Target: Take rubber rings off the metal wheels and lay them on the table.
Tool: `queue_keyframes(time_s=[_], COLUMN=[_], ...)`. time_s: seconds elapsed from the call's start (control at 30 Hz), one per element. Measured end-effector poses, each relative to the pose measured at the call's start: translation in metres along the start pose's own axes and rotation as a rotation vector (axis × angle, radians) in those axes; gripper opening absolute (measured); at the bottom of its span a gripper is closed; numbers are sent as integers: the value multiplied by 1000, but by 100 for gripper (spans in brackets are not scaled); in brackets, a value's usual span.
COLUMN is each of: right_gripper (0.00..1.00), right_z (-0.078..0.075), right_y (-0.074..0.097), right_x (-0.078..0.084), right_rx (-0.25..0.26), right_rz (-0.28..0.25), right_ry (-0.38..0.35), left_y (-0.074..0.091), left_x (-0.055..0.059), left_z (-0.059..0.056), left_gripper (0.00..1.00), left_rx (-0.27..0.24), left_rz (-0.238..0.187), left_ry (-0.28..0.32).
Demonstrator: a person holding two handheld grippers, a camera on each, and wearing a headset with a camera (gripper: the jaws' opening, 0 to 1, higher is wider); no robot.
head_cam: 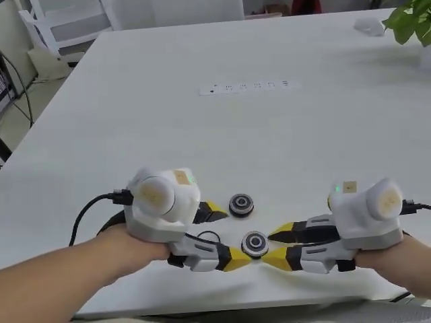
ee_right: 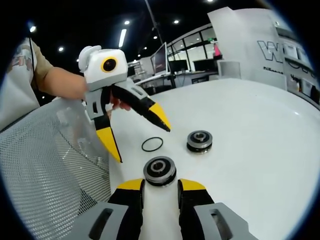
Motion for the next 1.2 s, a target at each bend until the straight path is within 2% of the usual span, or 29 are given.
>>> queue_keyframes(time_s=[0.27, 0.6, 0.93, 1.13, 1.2], right_gripper=[20, 20, 19, 18, 18], right_z=[2, 0, 1, 1, 1], right_y=[-4, -4, -4, -3, -3], right_x=[-1, 0, 0, 1, 0], right_rx=[10, 10, 11, 13, 13], right_rz=[-4, -10, -21, -24, -24], right_ry=[20, 18, 9, 5, 6], left_y=[-8, -17, -23, -25, -25], left_x=[-2, -6, -6, -6, -6], left_z=[-4, -7, -8, -9, -8], left_gripper=[49, 38, 27, 21, 19], left_rx=[19, 36, 45, 37, 21], left_rz=[4, -4, 7, 10, 8], left_ry=[3, 6, 11, 6, -12])
Point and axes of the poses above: the centre of the closed fingertips' face, and the gripper's own axes: y roughly backward along the fingers, z roughly to its left, x roughly out of its underside, the point moved 8 cm from there along y, roughly backward along the fingers, and after that the axes turned 8 degrees about z, right-handed, at the moved point
